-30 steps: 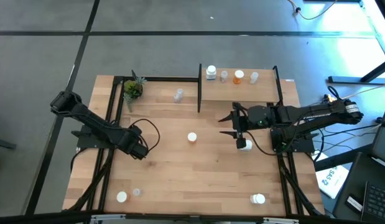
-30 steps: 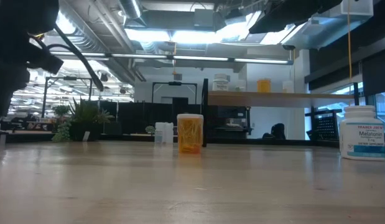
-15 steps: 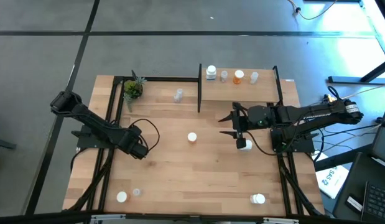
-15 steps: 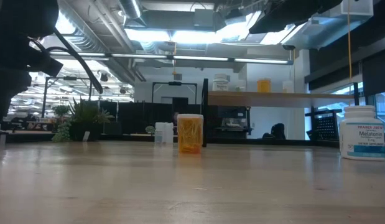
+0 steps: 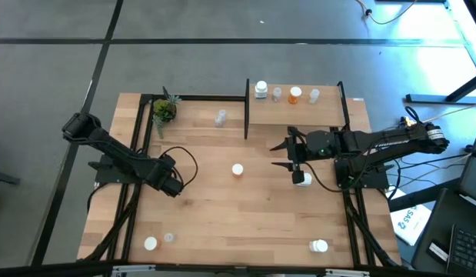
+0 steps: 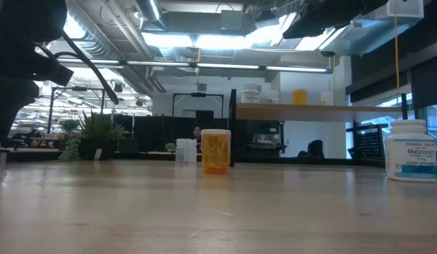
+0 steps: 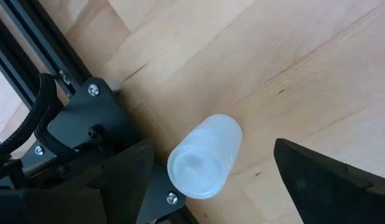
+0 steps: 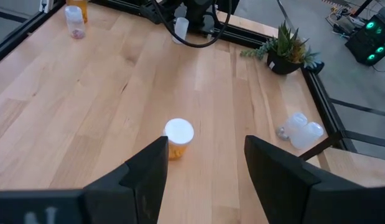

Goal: Pick and place medicine bottles onto shelf by color
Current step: Put the bottom yellow transparent pill bottle on the shelf aligned with the other yellow transparent pill bottle

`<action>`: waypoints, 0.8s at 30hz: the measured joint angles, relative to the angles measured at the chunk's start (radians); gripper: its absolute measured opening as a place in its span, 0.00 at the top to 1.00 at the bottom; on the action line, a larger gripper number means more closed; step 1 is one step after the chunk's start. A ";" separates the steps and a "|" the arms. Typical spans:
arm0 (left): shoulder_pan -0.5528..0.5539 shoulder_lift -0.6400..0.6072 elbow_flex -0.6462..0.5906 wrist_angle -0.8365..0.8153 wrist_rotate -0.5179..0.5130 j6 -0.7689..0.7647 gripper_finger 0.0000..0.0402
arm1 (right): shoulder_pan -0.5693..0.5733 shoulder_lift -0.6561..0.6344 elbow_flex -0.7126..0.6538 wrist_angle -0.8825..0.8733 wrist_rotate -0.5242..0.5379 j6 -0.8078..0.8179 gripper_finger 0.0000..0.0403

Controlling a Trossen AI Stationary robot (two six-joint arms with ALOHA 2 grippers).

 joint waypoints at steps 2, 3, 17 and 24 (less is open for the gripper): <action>0.000 0.000 0.000 0.001 0.000 0.001 0.19 | 0.000 0.000 0.000 0.000 0.000 0.012 0.47; 0.000 0.000 0.000 0.001 0.000 0.000 0.19 | 0.000 0.000 0.000 0.000 0.000 0.012 0.47; -0.002 0.000 0.000 0.026 0.046 -0.009 0.22 | 0.000 0.000 0.000 -0.002 0.000 0.012 0.47; -0.002 0.000 0.000 0.025 0.073 -0.035 0.30 | 0.000 0.000 0.000 -0.003 0.000 0.012 0.47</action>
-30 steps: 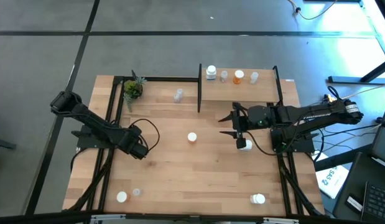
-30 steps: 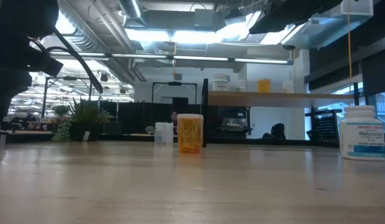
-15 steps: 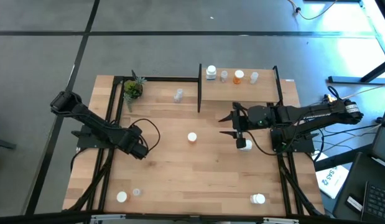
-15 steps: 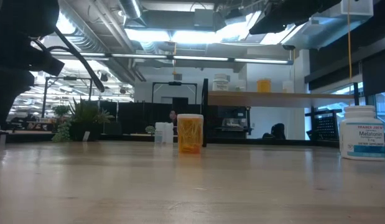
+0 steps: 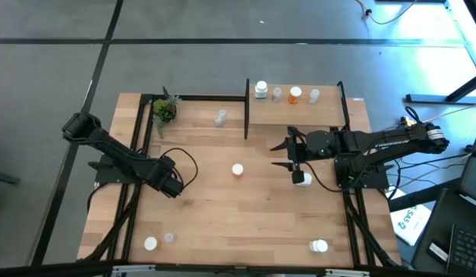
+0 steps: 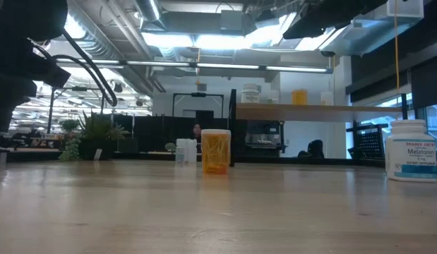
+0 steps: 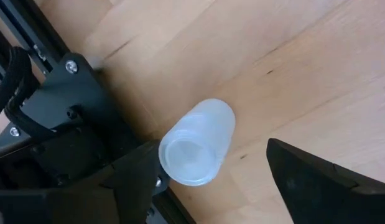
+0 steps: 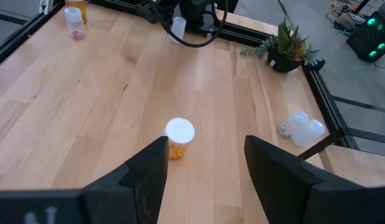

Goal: Pick and place medicine bottles onto shelf by color
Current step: Put the bottom yellow transparent pill bottle on the shelf aligned with the other yellow transparent pill bottle

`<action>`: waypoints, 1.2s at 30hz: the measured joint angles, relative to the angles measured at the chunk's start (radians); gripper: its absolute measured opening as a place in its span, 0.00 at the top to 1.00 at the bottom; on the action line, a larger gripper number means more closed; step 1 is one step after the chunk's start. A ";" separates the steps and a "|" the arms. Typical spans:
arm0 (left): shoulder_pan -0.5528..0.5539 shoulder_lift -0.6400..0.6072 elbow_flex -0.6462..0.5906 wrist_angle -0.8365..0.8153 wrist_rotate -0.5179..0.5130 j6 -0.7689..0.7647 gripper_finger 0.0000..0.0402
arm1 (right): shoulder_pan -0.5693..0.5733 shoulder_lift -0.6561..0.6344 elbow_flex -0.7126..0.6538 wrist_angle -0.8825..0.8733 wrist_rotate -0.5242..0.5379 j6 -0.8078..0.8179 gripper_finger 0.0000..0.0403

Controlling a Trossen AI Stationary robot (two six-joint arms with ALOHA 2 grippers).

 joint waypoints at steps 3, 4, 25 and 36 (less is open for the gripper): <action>0.000 0.000 0.000 0.000 0.004 0.000 0.36 | 0.000 0.000 0.000 0.000 0.000 0.000 0.47; 0.000 0.000 0.000 0.000 0.004 0.000 0.38 | 0.000 0.000 0.000 0.000 0.000 0.000 0.47; 0.000 0.001 0.008 0.029 -0.016 -0.017 0.66 | 0.000 0.000 0.000 -0.001 0.000 0.000 0.47; 0.046 0.001 0.234 0.017 -0.143 0.117 0.67 | 0.000 0.000 0.000 -0.001 0.000 -0.005 0.47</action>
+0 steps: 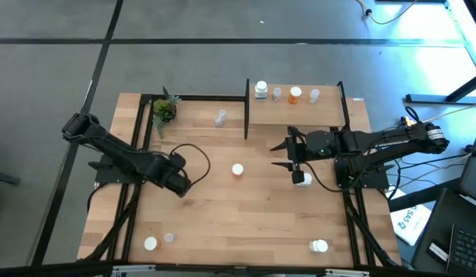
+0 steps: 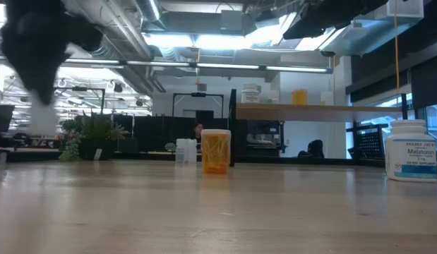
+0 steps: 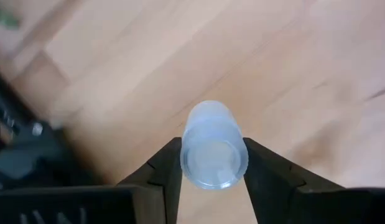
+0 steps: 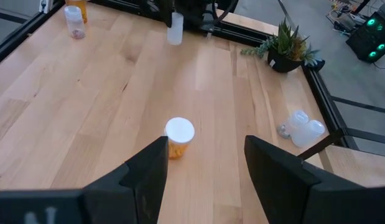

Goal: Pick and place medicine bottles onto shelf by color
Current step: Put the bottom yellow transparent pill bottle on the shelf aligned with the other yellow transparent pill bottle

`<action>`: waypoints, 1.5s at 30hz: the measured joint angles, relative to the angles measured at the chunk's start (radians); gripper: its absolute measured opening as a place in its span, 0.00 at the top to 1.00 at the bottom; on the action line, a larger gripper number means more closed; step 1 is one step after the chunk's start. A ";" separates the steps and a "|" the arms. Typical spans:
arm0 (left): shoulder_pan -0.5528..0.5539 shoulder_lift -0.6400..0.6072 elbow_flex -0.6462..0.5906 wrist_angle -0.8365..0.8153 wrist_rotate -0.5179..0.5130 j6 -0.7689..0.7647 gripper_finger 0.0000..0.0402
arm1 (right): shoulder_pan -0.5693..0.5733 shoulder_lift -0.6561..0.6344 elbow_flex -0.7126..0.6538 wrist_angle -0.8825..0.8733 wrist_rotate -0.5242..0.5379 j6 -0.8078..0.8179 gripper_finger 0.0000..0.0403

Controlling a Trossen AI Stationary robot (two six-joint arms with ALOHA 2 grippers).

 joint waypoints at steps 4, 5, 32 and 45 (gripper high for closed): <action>0.038 0.000 0.111 0.001 -0.070 0.149 0.67 | 0.000 -0.002 0.000 0.000 0.003 0.000 0.47; 0.050 0.001 0.137 0.002 -0.086 0.187 0.67 | 0.000 -0.005 0.000 -0.001 0.008 -0.001 0.47; 0.208 0.541 0.867 0.035 -0.058 0.983 0.67 | 0.000 -0.018 0.365 -0.548 0.125 0.097 0.47; 0.142 0.692 0.937 0.049 -0.013 0.973 0.67 | 0.000 -0.041 0.371 -0.663 0.123 0.110 0.47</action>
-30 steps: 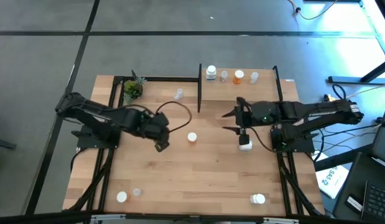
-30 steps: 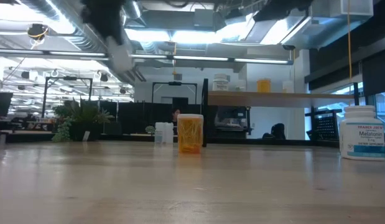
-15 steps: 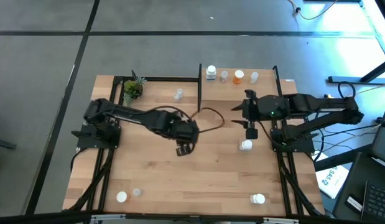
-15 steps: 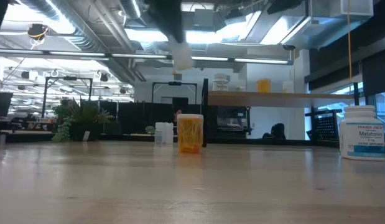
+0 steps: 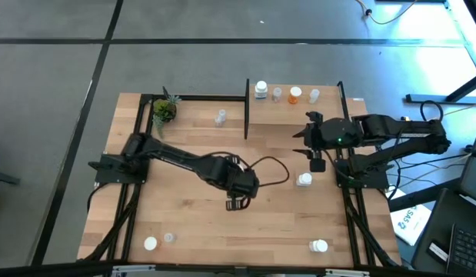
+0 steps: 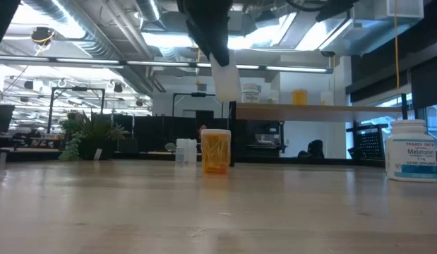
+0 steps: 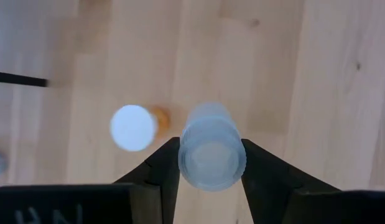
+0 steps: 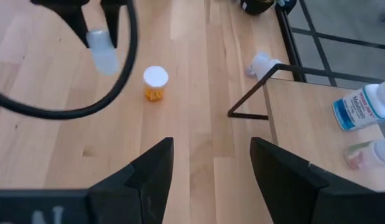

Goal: Pick and place medicine bottles onto shelf by color
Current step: Put the bottom yellow transparent pill bottle on the shelf aligned with the other yellow transparent pill bottle

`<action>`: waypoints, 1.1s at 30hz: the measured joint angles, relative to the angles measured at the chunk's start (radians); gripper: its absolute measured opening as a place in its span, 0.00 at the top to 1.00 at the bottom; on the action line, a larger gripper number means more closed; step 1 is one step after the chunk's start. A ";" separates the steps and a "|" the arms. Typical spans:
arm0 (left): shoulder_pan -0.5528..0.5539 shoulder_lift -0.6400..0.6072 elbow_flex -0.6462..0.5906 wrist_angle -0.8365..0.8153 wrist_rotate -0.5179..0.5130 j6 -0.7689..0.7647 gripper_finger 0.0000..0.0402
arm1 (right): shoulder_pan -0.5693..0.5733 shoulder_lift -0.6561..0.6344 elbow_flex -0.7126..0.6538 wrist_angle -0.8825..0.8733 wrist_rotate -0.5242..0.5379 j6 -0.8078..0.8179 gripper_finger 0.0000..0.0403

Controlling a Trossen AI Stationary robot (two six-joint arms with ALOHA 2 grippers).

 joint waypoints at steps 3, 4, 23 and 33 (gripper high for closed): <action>-0.017 0.010 0.000 0.021 0.022 -0.013 0.67 | 0.000 0.000 0.001 0.000 0.000 0.000 0.47; -0.023 0.017 0.002 0.038 0.030 -0.014 0.67 | 0.000 0.000 0.001 0.000 0.000 0.000 0.47; -0.071 0.139 0.002 0.054 0.040 -0.088 0.67 | 0.000 0.001 0.001 -0.003 -0.009 0.011 0.47; -0.071 0.150 -0.001 0.031 0.040 -0.091 0.67 | 0.000 0.001 0.000 -0.002 -0.009 0.028 0.47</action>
